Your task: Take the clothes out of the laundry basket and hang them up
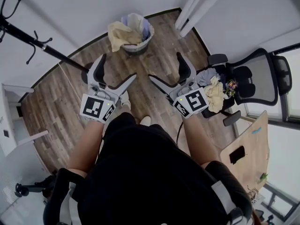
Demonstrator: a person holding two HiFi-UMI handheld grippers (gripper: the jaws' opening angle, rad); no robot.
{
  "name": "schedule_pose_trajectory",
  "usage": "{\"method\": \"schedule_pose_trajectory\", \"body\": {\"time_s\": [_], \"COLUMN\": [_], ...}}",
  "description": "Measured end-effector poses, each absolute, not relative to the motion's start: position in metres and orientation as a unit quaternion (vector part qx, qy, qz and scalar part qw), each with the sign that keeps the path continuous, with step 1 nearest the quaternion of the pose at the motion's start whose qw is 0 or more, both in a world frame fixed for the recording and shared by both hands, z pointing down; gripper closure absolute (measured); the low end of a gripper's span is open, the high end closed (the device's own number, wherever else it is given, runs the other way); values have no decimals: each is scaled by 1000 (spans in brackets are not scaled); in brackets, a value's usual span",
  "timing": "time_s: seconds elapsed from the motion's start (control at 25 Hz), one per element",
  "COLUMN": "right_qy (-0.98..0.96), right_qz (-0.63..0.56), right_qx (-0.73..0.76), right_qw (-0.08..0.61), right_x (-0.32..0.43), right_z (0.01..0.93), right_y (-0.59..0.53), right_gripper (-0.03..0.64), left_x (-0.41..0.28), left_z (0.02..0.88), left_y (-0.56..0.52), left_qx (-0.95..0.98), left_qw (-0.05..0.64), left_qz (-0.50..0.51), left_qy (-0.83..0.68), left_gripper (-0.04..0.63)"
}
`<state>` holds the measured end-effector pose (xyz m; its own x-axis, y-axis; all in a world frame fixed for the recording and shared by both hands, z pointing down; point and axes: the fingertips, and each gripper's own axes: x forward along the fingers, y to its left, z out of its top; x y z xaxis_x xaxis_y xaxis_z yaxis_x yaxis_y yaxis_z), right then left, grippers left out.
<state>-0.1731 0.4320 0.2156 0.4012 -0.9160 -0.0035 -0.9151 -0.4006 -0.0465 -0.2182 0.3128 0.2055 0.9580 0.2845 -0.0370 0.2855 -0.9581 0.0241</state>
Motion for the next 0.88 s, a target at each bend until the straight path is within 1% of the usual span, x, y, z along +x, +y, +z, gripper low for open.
{"method": "schedule_pose_trajectory", "body": {"time_s": [0.36,0.64,0.88], "right_qy": [537,528,508], "right_qz": [-21,-21,-32], "right_qx": [-843,-849,-861], "right_qw": [6,-5,-8], "right_x": [-84,-13,30], "right_z": [224,221,231], "right_y": [364,291,256], "right_gripper": [89,91,91], "left_x": [-128,-49,1], "left_z": [220,219,233], "left_y": [242,181,143], "left_qx": [987,981,975], "left_qw": [34,26,32], "left_qz": [-17,-18,-13], "left_qy": [159,192,217], "left_gripper": [95,95,96]}}
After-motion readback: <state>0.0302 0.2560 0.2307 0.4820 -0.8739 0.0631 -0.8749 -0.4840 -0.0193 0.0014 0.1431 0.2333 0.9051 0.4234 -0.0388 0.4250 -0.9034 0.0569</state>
